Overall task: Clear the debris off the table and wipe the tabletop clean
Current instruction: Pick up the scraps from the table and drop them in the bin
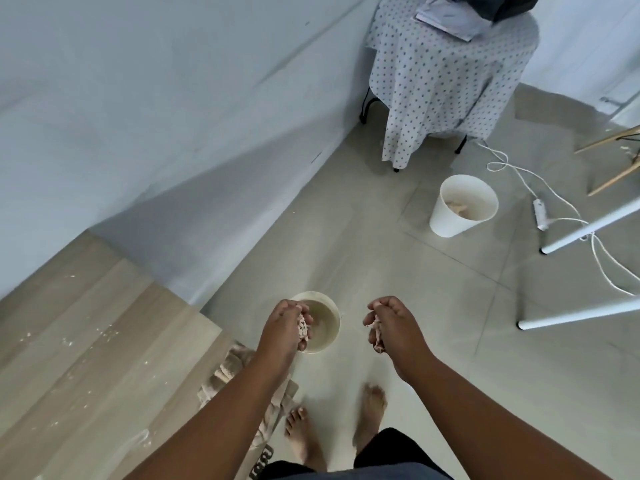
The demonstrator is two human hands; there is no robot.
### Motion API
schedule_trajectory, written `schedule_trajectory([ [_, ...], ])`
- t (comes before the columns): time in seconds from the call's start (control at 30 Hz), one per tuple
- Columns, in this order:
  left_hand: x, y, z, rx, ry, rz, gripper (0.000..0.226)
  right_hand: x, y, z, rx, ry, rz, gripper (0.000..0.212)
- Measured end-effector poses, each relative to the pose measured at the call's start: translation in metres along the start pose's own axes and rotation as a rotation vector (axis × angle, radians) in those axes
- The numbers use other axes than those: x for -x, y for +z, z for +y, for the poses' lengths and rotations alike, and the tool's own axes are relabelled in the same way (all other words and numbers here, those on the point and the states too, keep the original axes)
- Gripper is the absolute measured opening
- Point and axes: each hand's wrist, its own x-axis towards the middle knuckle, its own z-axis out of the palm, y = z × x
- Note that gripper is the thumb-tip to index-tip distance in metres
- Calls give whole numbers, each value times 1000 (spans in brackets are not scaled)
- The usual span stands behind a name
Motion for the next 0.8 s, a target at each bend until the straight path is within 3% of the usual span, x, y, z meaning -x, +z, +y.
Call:
schedule_trajectory([
  [0.23, -29, 0, 4, 4, -17, 191, 17, -48, -16, -6, 98, 71, -113, 14],
  [0.53, -28, 54, 14, 187, -117, 340, 18, -120, -5, -53, 73, 118, -355, 14],
  [0.8, -40, 58, 28, 181, 0, 445, 19, -151, 7, -40, 104, 185, -401, 14],
])
